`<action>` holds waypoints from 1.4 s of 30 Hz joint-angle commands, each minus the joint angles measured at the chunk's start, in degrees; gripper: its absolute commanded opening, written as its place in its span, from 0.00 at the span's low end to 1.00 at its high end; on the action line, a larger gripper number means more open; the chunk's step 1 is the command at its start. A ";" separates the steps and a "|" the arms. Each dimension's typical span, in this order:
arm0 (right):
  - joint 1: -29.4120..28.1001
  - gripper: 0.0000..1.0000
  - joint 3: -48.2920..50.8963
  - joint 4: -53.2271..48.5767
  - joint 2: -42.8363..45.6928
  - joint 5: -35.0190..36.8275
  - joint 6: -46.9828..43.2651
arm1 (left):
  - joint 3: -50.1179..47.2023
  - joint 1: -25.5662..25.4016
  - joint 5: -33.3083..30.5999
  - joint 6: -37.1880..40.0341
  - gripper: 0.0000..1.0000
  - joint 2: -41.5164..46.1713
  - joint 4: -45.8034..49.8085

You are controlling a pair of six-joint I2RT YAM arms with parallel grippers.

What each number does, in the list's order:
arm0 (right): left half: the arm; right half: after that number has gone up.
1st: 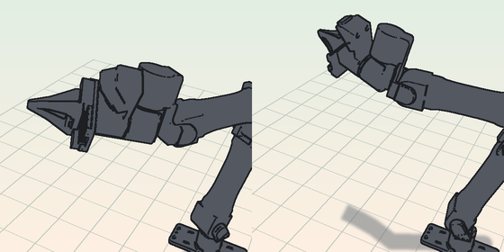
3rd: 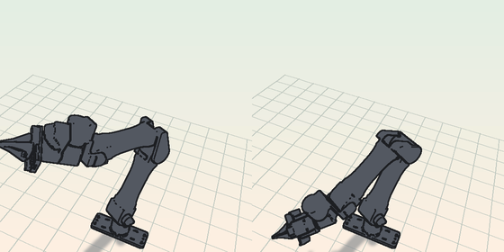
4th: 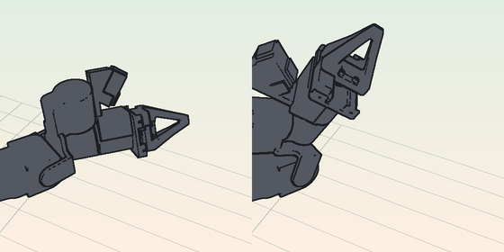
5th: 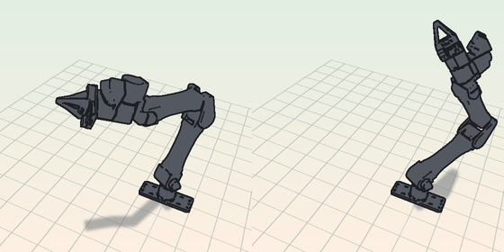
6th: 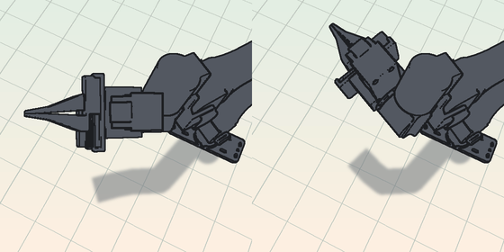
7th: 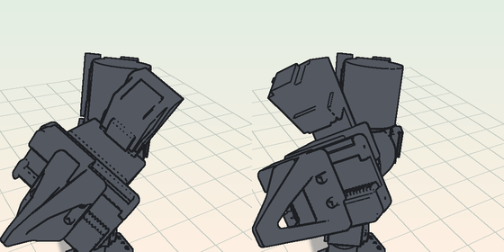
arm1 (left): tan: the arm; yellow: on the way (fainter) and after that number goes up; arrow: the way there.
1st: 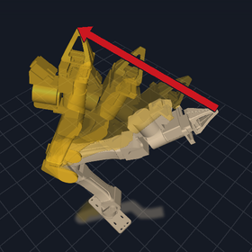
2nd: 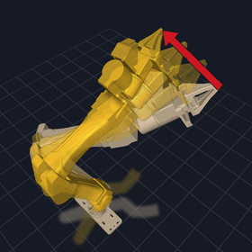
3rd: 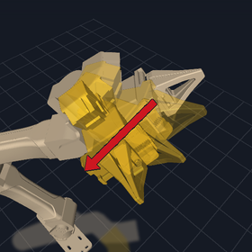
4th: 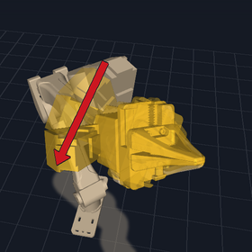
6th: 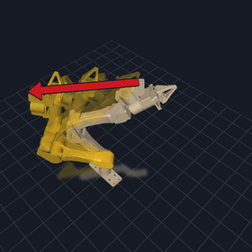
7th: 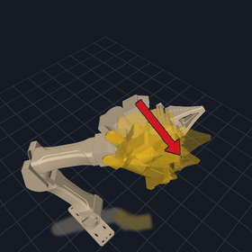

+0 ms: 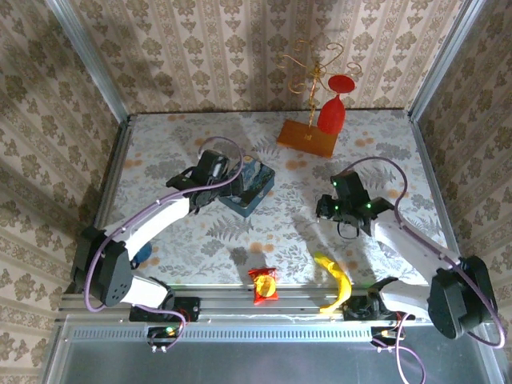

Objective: Unlock a padlock with a key

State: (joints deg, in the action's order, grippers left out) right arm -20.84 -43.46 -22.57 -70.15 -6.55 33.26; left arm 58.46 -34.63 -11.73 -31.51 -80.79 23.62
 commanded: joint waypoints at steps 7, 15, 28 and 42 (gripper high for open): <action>3.55 0.02 -7.43 2.76 -14.65 -14.46 -6.36 | -2.40 1.45 1.86 -2.57 1.00 1.87 -0.48; 4.19 0.03 -10.85 3.45 -24.37 -16.14 -6.87 | -2.65 2.37 2.81 -3.38 1.00 1.87 -0.11; 6.15 0.22 -12.80 -2.48 -29.08 -9.13 -7.68 | -3.73 3.25 4.35 -5.76 1.00 2.29 0.18; 3.99 0.45 -14.13 -4.93 -16.93 0.01 -5.86 | -7.61 3.95 11.00 -12.56 1.00 2.25 -4.81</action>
State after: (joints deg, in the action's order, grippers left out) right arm -15.46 -55.40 -27.22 -89.58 -9.06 27.03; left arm 51.59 -31.07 -3.33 -41.89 -79.24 21.34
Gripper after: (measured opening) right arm 0.444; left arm 0.999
